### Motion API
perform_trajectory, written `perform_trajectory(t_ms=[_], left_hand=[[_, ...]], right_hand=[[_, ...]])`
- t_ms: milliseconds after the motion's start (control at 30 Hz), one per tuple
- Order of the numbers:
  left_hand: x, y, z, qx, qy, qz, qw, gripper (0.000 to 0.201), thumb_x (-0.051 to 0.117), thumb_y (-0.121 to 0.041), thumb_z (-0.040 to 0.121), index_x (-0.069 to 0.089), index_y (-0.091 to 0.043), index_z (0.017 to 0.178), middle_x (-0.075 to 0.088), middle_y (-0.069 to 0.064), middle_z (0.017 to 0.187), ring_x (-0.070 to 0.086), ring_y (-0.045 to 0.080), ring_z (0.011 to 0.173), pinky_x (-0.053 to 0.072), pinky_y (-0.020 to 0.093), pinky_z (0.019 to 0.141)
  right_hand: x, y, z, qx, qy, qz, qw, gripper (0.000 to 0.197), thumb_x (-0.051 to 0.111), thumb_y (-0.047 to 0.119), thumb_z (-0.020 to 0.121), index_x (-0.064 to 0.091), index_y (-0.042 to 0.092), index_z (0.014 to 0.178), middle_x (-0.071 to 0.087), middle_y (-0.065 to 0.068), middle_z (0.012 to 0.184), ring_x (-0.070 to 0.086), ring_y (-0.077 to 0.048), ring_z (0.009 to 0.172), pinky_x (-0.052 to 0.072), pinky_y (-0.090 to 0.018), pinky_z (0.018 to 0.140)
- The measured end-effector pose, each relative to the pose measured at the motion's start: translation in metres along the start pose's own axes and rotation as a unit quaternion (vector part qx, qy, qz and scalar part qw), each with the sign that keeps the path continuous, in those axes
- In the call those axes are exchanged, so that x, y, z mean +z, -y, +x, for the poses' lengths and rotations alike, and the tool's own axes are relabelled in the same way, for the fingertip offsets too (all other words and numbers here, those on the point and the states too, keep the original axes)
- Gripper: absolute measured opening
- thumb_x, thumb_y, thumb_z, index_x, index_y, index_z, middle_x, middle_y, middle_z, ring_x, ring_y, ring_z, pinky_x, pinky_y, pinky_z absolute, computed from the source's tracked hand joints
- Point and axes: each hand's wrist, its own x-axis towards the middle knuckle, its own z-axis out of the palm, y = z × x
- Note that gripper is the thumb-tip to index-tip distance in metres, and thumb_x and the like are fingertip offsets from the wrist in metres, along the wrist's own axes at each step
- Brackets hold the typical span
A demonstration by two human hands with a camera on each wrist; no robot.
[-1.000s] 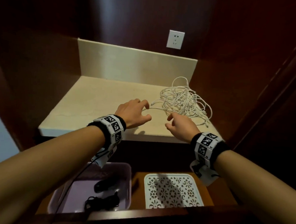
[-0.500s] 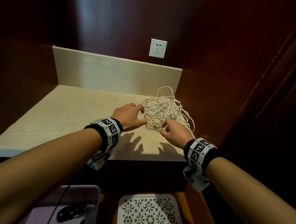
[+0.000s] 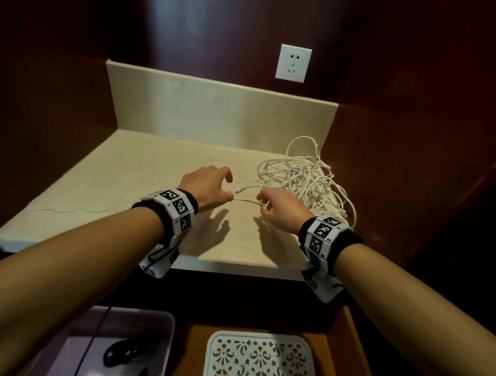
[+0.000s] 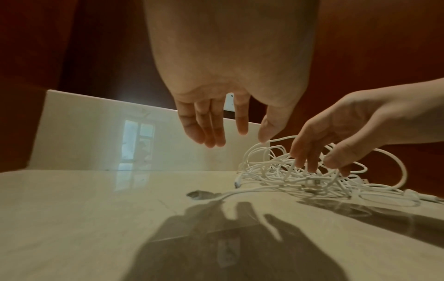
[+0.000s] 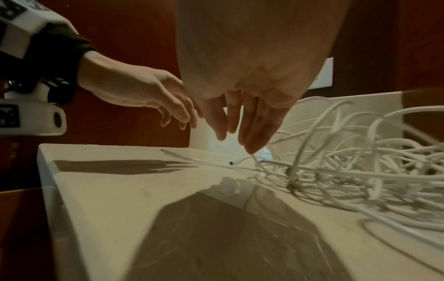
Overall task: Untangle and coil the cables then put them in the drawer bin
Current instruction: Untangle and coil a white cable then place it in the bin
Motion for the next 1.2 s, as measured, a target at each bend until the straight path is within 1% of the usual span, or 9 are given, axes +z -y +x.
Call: perform_trajectory(t_ms=[233, 433, 600, 733, 800, 900, 1000, 1067, 1200], left_hand=[[-0.003, 0.038, 0.016, -0.021, 0.018, 0.009, 1.000, 0.034, 0.057, -0.027, 0.085, 0.056, -0.031, 0.120, 0.060, -0.001, 0.119, 0.055, 0.022, 0.107, 0.042, 0.033, 0.080], [0.000, 0.057, 0.020, -0.022, 0.044, 0.001, 0.999, 0.033, 0.059, -0.025, 0.085, 0.058, -0.030, 0.118, 0.061, -0.001, 0.116, 0.056, 0.022, 0.105, 0.044, 0.032, 0.079], [0.001, 0.060, 0.021, -0.003, 0.071, -0.020, 0.997, 0.026, 0.058, -0.033, 0.089, 0.061, -0.032, 0.115, 0.067, -0.007, 0.105, 0.059, 0.019, 0.103, 0.042, 0.030, 0.077], [-0.002, 0.053, 0.022, 0.027, 0.112, -0.035, 0.993, 0.028, 0.058, -0.047, 0.090, 0.067, -0.033, 0.112, 0.070, -0.007, 0.104, 0.061, 0.017, 0.101, 0.047, 0.031, 0.086], [-0.004, 0.048, 0.023, 0.037, 0.130, -0.086, 0.987, 0.028, 0.059, -0.048, 0.090, 0.073, -0.027, 0.102, 0.072, -0.005, 0.101, 0.063, 0.016, 0.095, 0.049, 0.031, 0.088], [-0.007, 0.038, 0.022, 0.057, 0.130, -0.201, 0.969, 0.038, 0.057, -0.044, 0.093, 0.077, -0.012, 0.085, 0.073, -0.003, 0.079, 0.063, 0.013, 0.075, 0.047, 0.025, 0.070], [-0.013, 0.024, 0.021, 0.054, 0.122, -0.273, 0.953, 0.035, 0.047, -0.031, 0.098, 0.073, -0.008, 0.094, 0.075, 0.005, 0.078, 0.063, 0.014, 0.067, 0.042, 0.016, 0.053], [-0.018, 0.020, 0.020, 0.047, 0.118, -0.303, 0.945, 0.030, 0.046, -0.025, 0.098, 0.071, -0.008, 0.095, 0.075, 0.008, 0.076, 0.063, 0.016, 0.063, 0.041, 0.021, 0.050], [-0.023, 0.017, 0.019, 0.049, 0.062, -0.316, 0.945, 0.027, 0.049, -0.021, 0.097, 0.070, -0.006, 0.088, 0.073, 0.011, 0.073, 0.062, 0.018, 0.058, 0.037, 0.013, 0.042]], right_hand=[[0.018, 0.023, 0.047, 0.007, 0.055, -0.054, 0.997, 0.043, 0.053, 0.019, 0.095, 0.050, 0.012, 0.137, 0.052, -0.010, 0.140, 0.048, -0.030, 0.127, 0.039, -0.033, 0.101], [0.030, 0.024, 0.056, 0.047, 0.086, -0.134, 0.986, 0.020, 0.046, 0.009, 0.092, 0.062, 0.003, 0.103, 0.063, -0.017, 0.109, 0.059, -0.034, 0.097, 0.046, -0.034, 0.073], [0.031, 0.031, 0.057, 0.068, 0.045, -0.156, 0.984, 0.026, 0.048, 0.012, 0.092, 0.065, 0.008, 0.110, 0.063, -0.012, 0.115, 0.059, -0.033, 0.106, 0.045, -0.035, 0.079], [0.026, 0.032, 0.052, 0.052, -0.015, -0.118, 0.992, 0.021, 0.055, 0.016, 0.089, 0.073, 0.019, 0.099, 0.068, -0.005, 0.102, 0.060, -0.030, 0.099, 0.036, -0.029, 0.070], [0.020, 0.032, 0.048, 0.040, -0.053, -0.085, 0.994, 0.019, 0.058, 0.023, 0.092, 0.074, 0.025, 0.101, 0.070, -0.002, 0.101, 0.060, -0.028, 0.098, 0.033, -0.028, 0.069], [0.012, 0.034, 0.045, 0.037, -0.073, -0.043, 0.996, 0.022, 0.056, 0.035, 0.097, 0.072, 0.033, 0.112, 0.073, 0.003, 0.102, 0.063, -0.025, 0.096, 0.038, -0.029, 0.070], [0.009, 0.033, 0.041, 0.026, -0.102, -0.011, 0.994, 0.024, 0.057, 0.034, 0.096, 0.070, 0.032, 0.117, 0.072, 0.006, 0.112, 0.065, -0.022, 0.101, 0.049, -0.031, 0.081], [0.008, 0.030, 0.037, 0.016, -0.108, -0.001, 0.994, 0.025, 0.057, 0.032, 0.096, 0.069, 0.031, 0.118, 0.072, 0.006, 0.114, 0.065, -0.021, 0.103, 0.049, -0.030, 0.084], [0.006, 0.028, 0.031, 0.008, -0.088, 0.034, 0.995, 0.024, 0.059, 0.033, 0.095, 0.070, 0.029, 0.116, 0.073, 0.006, 0.111, 0.064, -0.019, 0.100, 0.050, -0.031, 0.086]])
